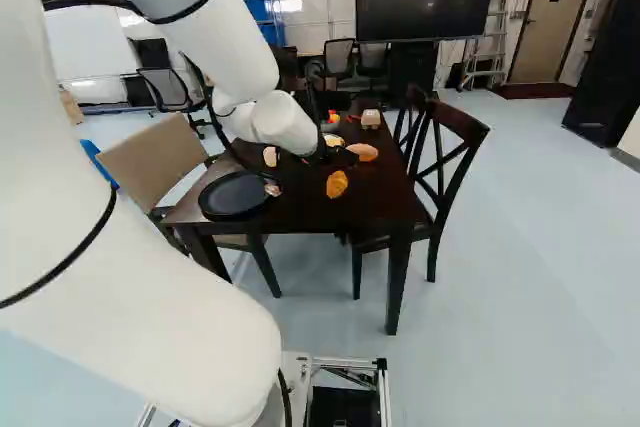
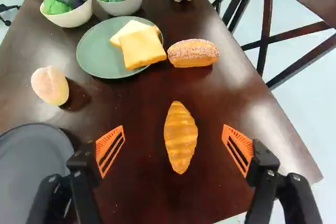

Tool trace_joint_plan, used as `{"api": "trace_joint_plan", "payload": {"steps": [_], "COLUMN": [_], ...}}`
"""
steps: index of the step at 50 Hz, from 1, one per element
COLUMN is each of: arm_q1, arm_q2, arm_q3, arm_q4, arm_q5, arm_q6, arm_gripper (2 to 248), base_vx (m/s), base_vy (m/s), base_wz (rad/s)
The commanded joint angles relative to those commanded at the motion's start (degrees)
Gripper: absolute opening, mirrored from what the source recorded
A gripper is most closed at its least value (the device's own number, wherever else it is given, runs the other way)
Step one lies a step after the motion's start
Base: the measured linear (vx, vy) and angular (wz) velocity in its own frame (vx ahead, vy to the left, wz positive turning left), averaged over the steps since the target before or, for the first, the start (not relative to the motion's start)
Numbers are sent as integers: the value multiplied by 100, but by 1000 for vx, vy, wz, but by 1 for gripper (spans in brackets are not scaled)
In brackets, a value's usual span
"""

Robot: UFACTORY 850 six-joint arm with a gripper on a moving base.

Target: Move the croissant to the empty plate

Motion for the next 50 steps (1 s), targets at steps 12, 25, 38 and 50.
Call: {"api": "trace_joint_plan", "payload": {"steps": [12, 25, 38, 50], "arm_q1": [-76, -167, -285, -386], "arm_q2": [3, -1, -119, -472], "arm_q3": [-175, -373, -667, -1008], "arm_q4": [76, 174, 275, 369], "arm_q5": [-473, -985, -1499, -1957], "arm_q6": [0, 0, 0, 0], "arm_gripper": [247, 247, 247, 247], "base_vx": [0, 0, 0, 0], "base_vy": [0, 0, 0, 0], "base_wz": [0, 0, 0, 0]}}
